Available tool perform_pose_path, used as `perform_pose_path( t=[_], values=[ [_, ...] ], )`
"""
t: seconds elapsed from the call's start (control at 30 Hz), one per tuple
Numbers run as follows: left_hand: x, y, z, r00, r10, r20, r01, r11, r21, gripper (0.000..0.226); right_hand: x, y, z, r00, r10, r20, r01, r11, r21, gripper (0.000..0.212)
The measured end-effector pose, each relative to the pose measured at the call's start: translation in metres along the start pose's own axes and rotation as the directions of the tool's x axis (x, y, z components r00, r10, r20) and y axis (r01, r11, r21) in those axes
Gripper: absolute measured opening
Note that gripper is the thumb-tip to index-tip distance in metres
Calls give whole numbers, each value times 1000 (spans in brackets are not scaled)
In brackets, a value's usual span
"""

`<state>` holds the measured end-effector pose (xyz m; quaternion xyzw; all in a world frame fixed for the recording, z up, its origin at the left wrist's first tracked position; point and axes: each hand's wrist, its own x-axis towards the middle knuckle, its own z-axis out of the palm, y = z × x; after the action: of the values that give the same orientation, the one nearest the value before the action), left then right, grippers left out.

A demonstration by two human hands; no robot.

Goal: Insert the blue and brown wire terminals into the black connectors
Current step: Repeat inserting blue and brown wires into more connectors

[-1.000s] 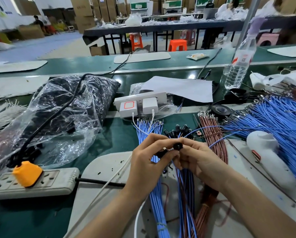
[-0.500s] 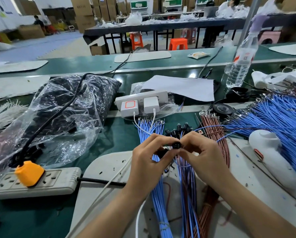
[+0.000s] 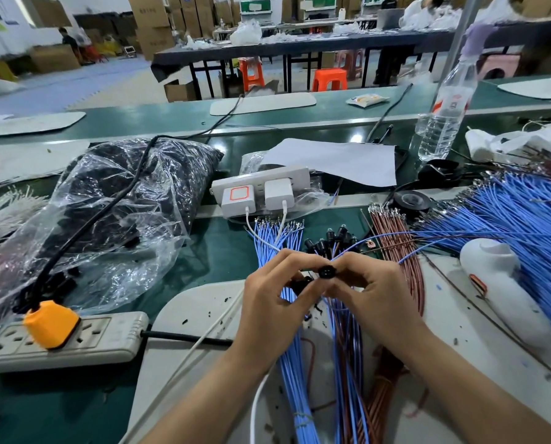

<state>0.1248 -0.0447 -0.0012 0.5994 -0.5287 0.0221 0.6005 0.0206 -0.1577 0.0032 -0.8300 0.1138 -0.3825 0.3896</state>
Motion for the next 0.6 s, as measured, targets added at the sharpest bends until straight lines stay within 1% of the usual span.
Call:
perform_pose_path(
  t=[0.1, 0.2, 0.23, 0.4, 0.53, 0.6],
  values=[
    [0, -1, 1, 1000, -13, -6, 13, 1000, -9, 18, 0, 1, 1, 1000, 10, 10, -10, 1000, 14, 37],
    [-1, -1, 2, 1000, -20, -19, 20, 1000, -7, 18, -1, 1, 3, 999, 12, 37, -13, 1000, 4, 24],
    [-2, -1, 2, 1000, -16, -22, 16, 1000, -1, 18, -1, 1, 3, 999, 13, 44, -13, 1000, -11, 24],
    [-2, -5, 1, 998, -62, -1, 62, 995, 83, 15, 2, 5, 5, 994, 70, 83, -62, 993, -99, 25],
    [2, -5, 1, 996, -71, 52, 63, 987, 146, 24, 2, 6, 4, 995, 62, 82, -47, 985, -168, 24],
    [2, -5, 1, 993, -79, 93, 66, 988, 140, 23, 2, 6, 1, 990, 76, 121, -54, 982, -180, 33]
  ],
)
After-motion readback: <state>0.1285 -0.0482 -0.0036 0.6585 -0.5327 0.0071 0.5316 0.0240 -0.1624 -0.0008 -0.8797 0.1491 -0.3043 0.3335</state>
